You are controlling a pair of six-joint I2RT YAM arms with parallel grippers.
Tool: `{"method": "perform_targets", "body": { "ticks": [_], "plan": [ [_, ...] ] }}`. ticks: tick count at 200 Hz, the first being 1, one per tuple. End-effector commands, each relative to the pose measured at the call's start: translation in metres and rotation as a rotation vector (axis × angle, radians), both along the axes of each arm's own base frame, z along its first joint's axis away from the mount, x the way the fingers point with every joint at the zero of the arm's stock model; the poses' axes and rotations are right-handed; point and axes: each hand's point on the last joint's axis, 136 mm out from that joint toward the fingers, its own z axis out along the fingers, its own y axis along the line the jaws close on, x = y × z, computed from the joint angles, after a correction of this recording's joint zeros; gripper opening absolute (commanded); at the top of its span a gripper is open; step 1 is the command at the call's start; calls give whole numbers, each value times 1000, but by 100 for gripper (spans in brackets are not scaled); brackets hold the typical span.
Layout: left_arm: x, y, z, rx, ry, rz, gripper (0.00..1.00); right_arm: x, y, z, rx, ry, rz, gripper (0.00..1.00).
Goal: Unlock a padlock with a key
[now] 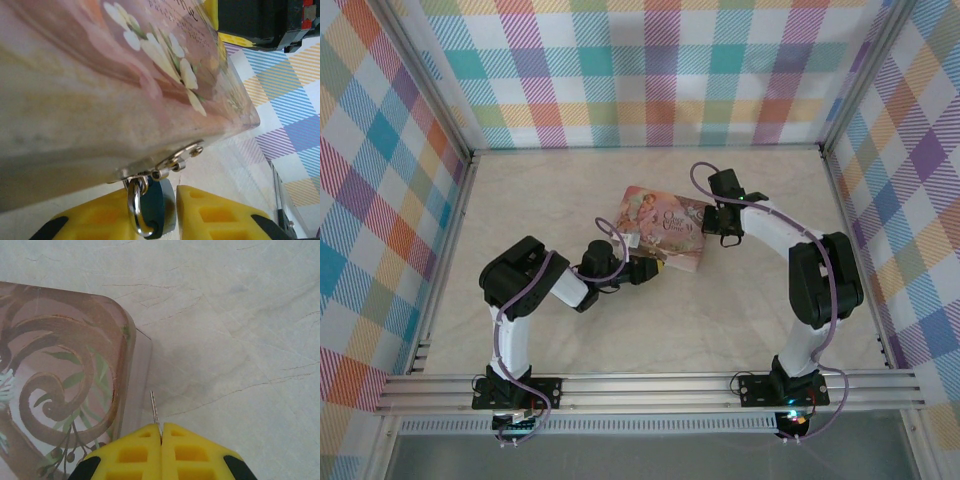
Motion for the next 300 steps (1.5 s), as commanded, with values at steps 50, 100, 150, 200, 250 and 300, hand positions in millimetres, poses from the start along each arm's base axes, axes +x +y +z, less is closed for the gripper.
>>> {"method": "perform_targets", "body": {
  "ticks": [50, 100, 150, 200, 250, 300],
  "plan": [
    [-1, 4, -14, 33, 82, -6, 38, -9, 20, -16, 43, 52, 45, 0],
    [-4, -13, 1, -40, 56, -64, 47, -9, 23, -17, 39, 55, 49, 0],
    [0, -11, -1, -30, 55, -33, 51, -9, 24, -16, 35, 54, 50, 0],
    [3, 14, -12, -6, 94, 32, 46, -8, 22, -14, 25, 47, 53, 0],
    [6, 25, -14, 1, 106, 54, 42, -7, 25, -15, 36, 49, 55, 0],
    [8, 29, -14, 8, 118, 54, 36, -8, 24, -16, 30, 50, 56, 0]
  ]
}}
